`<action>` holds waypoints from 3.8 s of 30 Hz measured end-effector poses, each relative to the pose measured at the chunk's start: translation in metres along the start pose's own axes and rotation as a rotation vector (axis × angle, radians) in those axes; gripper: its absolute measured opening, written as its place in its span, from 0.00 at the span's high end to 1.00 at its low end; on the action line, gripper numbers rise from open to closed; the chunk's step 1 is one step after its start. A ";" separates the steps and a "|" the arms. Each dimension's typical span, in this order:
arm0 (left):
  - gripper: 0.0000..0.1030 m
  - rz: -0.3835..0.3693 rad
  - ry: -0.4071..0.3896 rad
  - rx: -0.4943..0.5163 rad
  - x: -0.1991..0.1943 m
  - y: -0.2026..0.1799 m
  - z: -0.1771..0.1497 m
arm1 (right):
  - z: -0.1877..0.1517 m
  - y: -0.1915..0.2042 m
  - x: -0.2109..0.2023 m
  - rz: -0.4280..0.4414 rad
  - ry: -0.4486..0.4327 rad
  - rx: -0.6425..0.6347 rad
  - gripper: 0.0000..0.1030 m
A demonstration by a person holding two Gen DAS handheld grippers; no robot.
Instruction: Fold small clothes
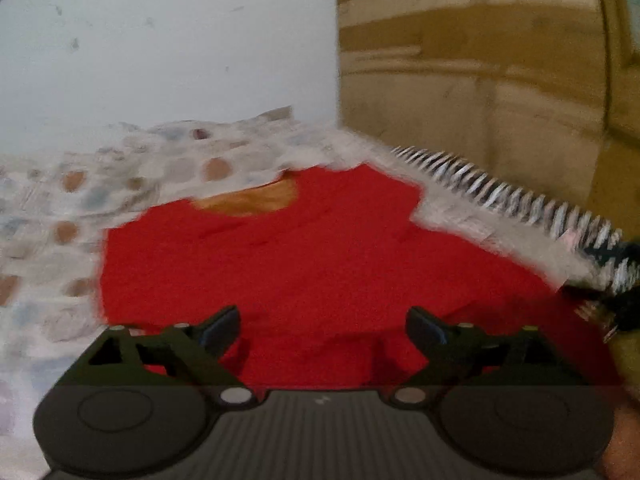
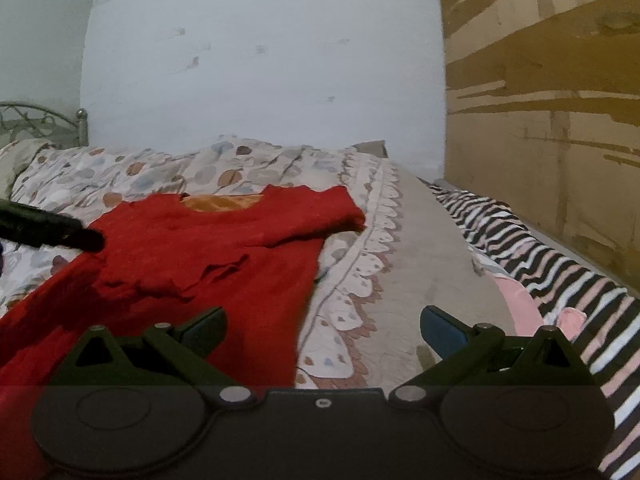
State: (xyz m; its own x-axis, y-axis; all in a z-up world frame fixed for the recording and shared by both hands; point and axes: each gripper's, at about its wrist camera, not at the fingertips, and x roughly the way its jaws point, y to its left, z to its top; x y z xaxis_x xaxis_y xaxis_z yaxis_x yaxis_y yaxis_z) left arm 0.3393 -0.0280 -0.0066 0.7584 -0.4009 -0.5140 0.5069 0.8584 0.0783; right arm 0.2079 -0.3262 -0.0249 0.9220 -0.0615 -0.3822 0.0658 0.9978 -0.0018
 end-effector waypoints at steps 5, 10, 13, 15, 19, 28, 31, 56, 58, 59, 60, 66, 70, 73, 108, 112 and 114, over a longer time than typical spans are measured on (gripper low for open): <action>0.06 0.281 0.022 0.049 0.002 0.041 -0.020 | 0.011 0.008 0.016 0.034 -0.001 -0.018 0.00; 0.06 0.417 0.048 0.030 0.037 0.075 -0.027 | 0.043 0.029 0.056 0.106 0.049 -0.013 0.00; 0.04 0.474 0.058 0.039 0.062 0.086 -0.026 | 0.061 0.048 0.081 0.155 0.064 -0.039 0.00; 0.04 0.475 0.019 0.027 0.071 0.092 -0.023 | 0.070 0.060 0.095 0.175 0.069 -0.050 0.00; 0.04 0.503 -0.007 0.022 0.089 0.103 -0.015 | 0.076 0.074 0.126 0.204 0.101 -0.023 0.00; 0.06 0.620 -0.112 -0.070 0.093 0.138 -0.013 | 0.053 0.078 0.158 0.188 0.240 -0.005 0.00; 0.08 0.665 -0.102 -0.155 0.092 0.152 -0.014 | 0.051 0.078 0.158 0.192 0.242 -0.002 0.00; 0.00 0.387 0.047 -0.280 -0.035 0.114 -0.058 | 0.044 0.075 0.128 0.141 0.201 -0.006 0.00; 0.00 0.305 0.049 -0.291 -0.049 0.101 -0.064 | 0.038 0.067 0.108 0.136 0.176 0.016 0.00; 0.00 0.265 0.047 -0.301 -0.056 0.095 -0.068 | 0.034 0.063 0.096 0.121 0.159 0.021 0.00; 0.00 0.233 0.048 -0.312 -0.060 0.090 -0.071 | 0.029 0.057 0.084 0.106 0.143 0.020 0.00; 0.01 0.143 0.101 -0.371 -0.071 0.069 -0.092 | -0.003 0.017 0.025 0.032 0.109 0.003 0.02; 0.07 0.158 0.133 -0.424 -0.072 0.066 -0.094 | -0.015 -0.005 0.009 0.053 0.127 0.086 0.16; 0.13 0.143 0.121 -0.440 -0.078 0.062 -0.094 | -0.015 -0.004 0.001 0.071 0.116 0.098 0.34; 0.95 0.155 0.122 -0.565 -0.095 0.070 -0.112 | -0.019 -0.008 -0.014 0.055 0.152 0.191 0.96; 0.95 0.160 0.080 -0.531 -0.106 0.063 -0.107 | -0.017 -0.007 -0.018 0.059 0.141 0.200 0.96; 0.95 0.159 0.049 -0.521 -0.113 0.060 -0.103 | -0.017 -0.005 -0.022 0.055 0.128 0.180 0.96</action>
State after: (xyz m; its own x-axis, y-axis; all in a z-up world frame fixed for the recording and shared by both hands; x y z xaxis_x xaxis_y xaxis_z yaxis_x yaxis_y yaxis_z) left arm 0.2416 0.1018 -0.0316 0.7827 -0.2490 -0.5704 0.1086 0.9570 -0.2689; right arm 0.1810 -0.3291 -0.0320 0.8712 0.0082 -0.4909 0.0938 0.9787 0.1827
